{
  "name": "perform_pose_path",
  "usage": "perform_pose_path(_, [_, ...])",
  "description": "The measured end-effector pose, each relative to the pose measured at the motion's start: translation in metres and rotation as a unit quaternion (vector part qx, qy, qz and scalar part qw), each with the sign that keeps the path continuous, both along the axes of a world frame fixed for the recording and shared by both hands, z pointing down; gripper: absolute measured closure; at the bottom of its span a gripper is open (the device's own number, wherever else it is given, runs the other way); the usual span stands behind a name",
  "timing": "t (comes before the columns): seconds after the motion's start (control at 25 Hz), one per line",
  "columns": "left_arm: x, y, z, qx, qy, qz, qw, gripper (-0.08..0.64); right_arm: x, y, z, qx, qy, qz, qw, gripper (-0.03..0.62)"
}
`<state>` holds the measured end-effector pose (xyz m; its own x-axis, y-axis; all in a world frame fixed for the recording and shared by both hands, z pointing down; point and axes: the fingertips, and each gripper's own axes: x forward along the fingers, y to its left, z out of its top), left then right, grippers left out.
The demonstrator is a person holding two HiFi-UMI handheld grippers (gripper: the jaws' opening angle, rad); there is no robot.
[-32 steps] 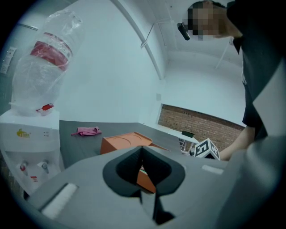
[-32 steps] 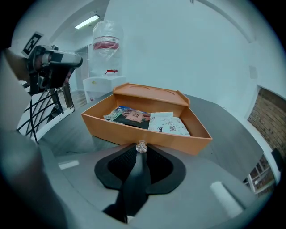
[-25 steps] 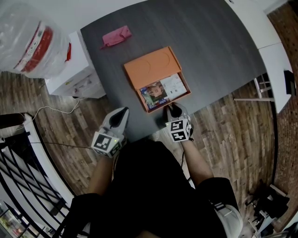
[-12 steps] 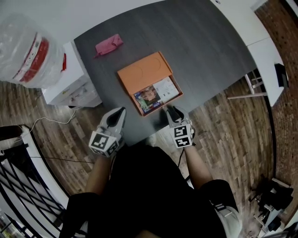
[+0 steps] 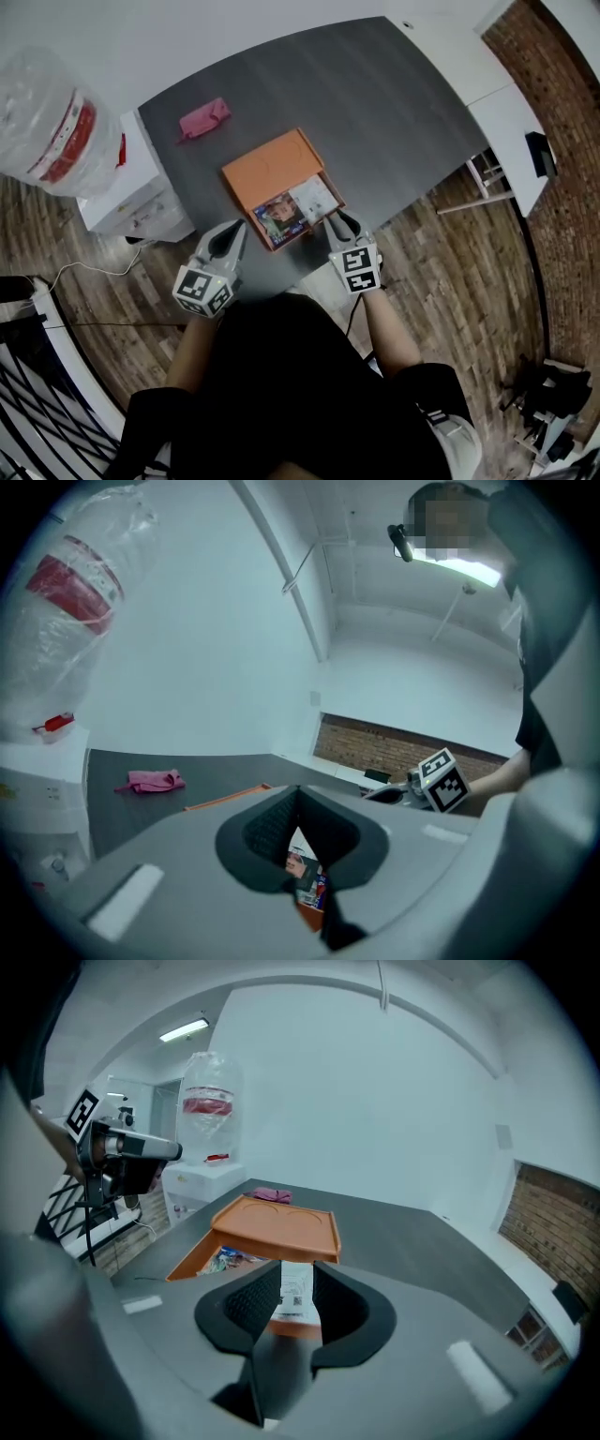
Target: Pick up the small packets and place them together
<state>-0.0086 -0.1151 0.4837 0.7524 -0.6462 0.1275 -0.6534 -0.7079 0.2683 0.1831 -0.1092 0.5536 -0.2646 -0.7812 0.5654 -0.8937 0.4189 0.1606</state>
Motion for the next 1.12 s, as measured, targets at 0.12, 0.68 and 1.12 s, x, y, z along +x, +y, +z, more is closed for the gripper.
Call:
perform_pose_path(0.12, [-0.004,-0.002,-0.002,0.0,0.0,-0.009,1.0,0.56,-0.011,-0.014,0.009,-0.034,-0.01,-0.032,0.999,0.483])
perform_pose_path(0.68, [-0.04,0.0,0.016,-0.033,-0.007,-0.055,0.998,0.56,-0.057,-0.02,0.09,-0.163,0.234,-0.425,0.859,0.443])
perform_pose_path(1.12, [-0.055,0.001,0.019,-0.056,0.027,-0.08,0.9949,0.56,-0.06,-0.006,0.115,-0.192,0.334,-0.548,0.742,0.407])
